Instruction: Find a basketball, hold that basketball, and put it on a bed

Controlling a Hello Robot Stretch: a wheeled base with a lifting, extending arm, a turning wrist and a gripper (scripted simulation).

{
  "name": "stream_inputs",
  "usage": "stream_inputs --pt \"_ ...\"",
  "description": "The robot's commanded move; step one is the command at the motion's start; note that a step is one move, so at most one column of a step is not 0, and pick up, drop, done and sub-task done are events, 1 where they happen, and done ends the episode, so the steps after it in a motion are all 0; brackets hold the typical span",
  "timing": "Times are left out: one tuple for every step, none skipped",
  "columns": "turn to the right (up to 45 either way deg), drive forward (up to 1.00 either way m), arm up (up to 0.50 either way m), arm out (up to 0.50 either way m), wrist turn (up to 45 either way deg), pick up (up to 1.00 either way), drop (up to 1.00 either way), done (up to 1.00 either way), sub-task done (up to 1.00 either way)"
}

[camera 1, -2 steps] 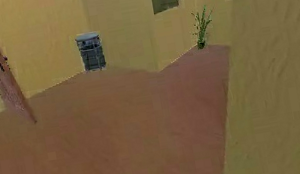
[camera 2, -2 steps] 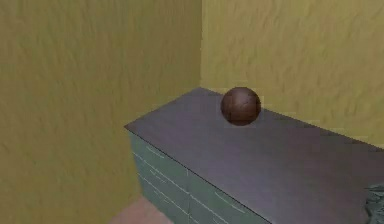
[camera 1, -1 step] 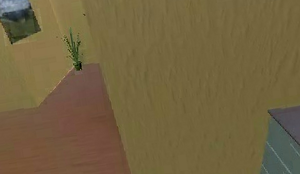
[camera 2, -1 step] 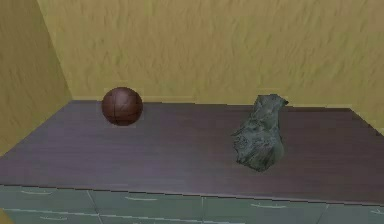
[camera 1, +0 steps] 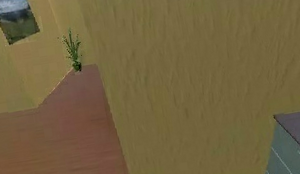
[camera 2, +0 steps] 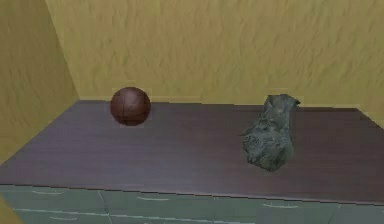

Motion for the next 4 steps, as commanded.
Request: stream_inputs --pt "-15.0 0.0 0.0 0.0 0.0 0.0 0.0 0.0 0.0" --pt "45.0 0.0 0.0 0.0 0.0 0.0 0.0 0.0 0.0" --pt "45.0 0.0 0.0 0.0 0.0 0.0 0.0 0.0 0.0" --pt "36.0 0.0 0.0 0.0 0.0 0.0 0.0 0.0 0.0"
